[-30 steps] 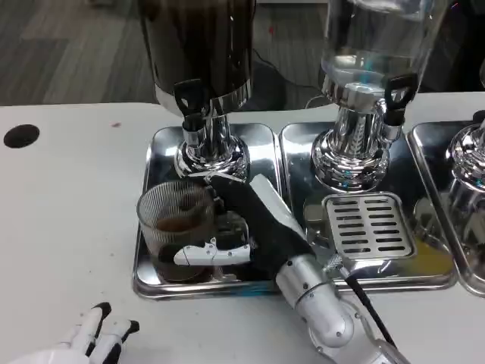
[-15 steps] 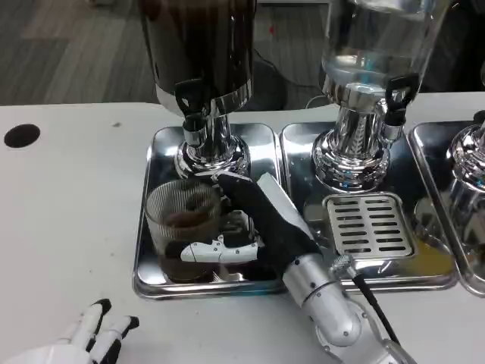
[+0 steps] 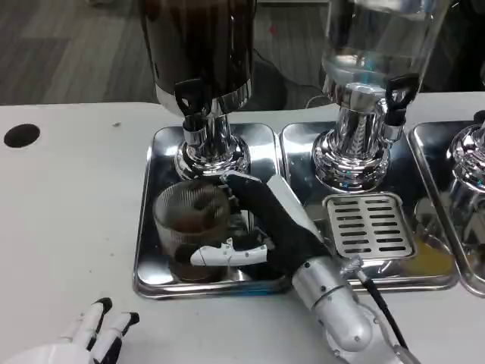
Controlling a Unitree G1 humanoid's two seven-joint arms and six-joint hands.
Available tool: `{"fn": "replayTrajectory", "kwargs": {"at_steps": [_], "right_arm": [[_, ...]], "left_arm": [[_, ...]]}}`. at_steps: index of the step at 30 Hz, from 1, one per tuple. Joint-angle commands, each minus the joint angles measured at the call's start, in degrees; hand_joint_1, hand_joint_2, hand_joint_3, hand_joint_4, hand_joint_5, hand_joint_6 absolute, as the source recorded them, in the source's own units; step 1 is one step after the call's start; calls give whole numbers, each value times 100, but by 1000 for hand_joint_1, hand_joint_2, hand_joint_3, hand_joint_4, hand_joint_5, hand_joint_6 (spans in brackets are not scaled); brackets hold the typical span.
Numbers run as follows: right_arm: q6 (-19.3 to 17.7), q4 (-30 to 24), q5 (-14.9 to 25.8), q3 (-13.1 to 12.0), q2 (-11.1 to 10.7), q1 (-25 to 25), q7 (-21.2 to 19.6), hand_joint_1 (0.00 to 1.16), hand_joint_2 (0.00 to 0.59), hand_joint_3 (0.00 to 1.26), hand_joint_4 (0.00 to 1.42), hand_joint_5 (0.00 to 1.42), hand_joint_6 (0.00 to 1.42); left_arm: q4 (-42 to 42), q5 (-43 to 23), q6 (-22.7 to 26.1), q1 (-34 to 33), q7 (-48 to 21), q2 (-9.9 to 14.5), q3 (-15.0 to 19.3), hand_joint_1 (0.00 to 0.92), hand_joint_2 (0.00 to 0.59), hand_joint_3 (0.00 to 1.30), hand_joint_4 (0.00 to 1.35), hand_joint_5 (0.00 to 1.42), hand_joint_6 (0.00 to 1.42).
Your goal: Grasp the cup under the faucet to collect the drink, then remove the cup.
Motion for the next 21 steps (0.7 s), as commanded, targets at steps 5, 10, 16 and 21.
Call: {"fn": "replayTrajectory", "kwargs": {"at_steps": [5, 10, 16, 21], "right_arm": [[-232, -519, 147, -132, -40, 192, 67, 836, 5, 411, 496, 555, 383], [-214, -801, 194, -173, -100, 333, 130, 831, 10, 413, 498, 559, 385], [-193, -1083, 255, -218, -154, 496, 199, 821, 25, 437, 498, 560, 386], [-173, -1225, 276, -260, -184, 571, 237, 821, 27, 452, 507, 560, 386]], "left_arm": [[100, 12, 56, -64, -91, 28, -98, 0, 102, 150, 5, 103, 329], [113, 35, 73, -66, -91, 33, -138, 0, 101, 146, 8, 103, 329], [141, 64, 120, -103, -98, 44, -191, 0, 101, 140, 10, 103, 329], [147, 93, 154, -118, -91, 58, -226, 0, 101, 136, 10, 103, 329]]}}
